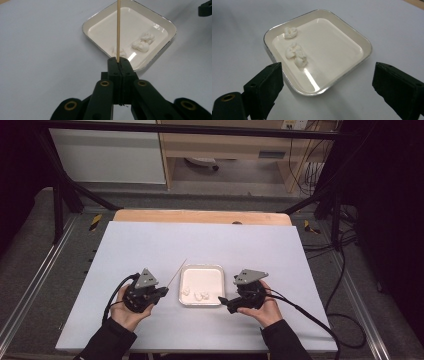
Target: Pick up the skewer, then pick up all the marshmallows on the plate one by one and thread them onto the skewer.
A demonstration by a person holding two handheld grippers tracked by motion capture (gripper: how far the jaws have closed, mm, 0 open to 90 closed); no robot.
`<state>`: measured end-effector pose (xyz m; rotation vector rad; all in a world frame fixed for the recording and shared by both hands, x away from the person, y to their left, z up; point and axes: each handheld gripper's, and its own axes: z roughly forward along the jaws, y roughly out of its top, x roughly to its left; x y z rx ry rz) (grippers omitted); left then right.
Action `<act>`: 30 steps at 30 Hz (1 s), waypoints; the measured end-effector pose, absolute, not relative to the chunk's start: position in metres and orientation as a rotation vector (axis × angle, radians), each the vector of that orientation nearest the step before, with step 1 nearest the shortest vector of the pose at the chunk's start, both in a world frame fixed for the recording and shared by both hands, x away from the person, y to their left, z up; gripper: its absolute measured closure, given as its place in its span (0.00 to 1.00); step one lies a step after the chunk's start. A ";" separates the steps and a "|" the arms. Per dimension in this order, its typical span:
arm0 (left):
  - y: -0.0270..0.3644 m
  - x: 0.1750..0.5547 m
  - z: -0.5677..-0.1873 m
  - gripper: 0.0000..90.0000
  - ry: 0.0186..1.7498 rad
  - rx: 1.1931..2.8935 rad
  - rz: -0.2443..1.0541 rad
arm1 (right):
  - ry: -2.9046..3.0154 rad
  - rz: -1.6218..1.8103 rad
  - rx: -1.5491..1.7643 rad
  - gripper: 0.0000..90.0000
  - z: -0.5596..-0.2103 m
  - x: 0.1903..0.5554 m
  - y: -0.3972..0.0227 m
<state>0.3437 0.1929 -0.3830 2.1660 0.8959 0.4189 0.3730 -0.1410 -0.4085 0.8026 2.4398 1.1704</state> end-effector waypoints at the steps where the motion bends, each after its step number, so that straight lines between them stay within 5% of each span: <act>1: 0.195 0.342 -0.383 0.99 0.895 2.157 0.424 | 2.445 1.175 0.812 0.13 -0.410 0.374 -0.137; 30: 0.213 0.337 -0.392 0.99 0.895 2.079 0.393 | 2.616 1.117 0.714 0.68 -0.450 0.402 -0.079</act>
